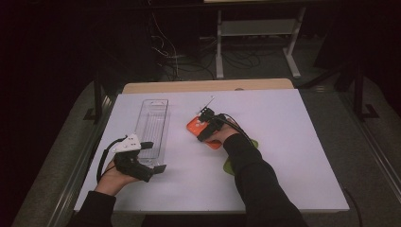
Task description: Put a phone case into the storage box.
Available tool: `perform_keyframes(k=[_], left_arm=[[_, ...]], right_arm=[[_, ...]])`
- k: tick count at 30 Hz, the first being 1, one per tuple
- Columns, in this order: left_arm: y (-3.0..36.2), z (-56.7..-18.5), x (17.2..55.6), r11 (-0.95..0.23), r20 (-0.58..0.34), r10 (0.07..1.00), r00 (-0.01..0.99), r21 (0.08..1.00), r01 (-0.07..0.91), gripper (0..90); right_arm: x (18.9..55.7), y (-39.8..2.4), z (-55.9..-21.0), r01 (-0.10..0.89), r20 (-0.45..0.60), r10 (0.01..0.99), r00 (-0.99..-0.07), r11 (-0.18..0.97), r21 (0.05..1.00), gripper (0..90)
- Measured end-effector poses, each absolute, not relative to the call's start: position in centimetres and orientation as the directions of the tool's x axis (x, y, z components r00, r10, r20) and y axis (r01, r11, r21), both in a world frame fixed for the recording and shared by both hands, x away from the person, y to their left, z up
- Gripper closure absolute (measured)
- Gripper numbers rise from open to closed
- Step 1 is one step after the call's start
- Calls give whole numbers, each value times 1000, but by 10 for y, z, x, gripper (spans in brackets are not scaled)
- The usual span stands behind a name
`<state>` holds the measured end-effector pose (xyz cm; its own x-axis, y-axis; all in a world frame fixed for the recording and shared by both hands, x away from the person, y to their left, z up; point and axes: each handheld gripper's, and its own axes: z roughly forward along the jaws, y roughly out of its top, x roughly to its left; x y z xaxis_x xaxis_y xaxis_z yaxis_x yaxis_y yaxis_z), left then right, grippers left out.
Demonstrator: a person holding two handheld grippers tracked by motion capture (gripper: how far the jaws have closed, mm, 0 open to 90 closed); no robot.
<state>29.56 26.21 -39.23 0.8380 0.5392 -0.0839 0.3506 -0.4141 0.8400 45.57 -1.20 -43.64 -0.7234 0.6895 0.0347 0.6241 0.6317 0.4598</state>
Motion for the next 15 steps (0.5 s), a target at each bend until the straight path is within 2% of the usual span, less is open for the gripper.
perform_keyframes(k=[15], left_arm=[[263, -392, 296, -408, -85, 541, 837, 844, 349, 0]], right_arm=[[458, -17, -432, 636, 59, 690, -721, 626, 452, 150]])
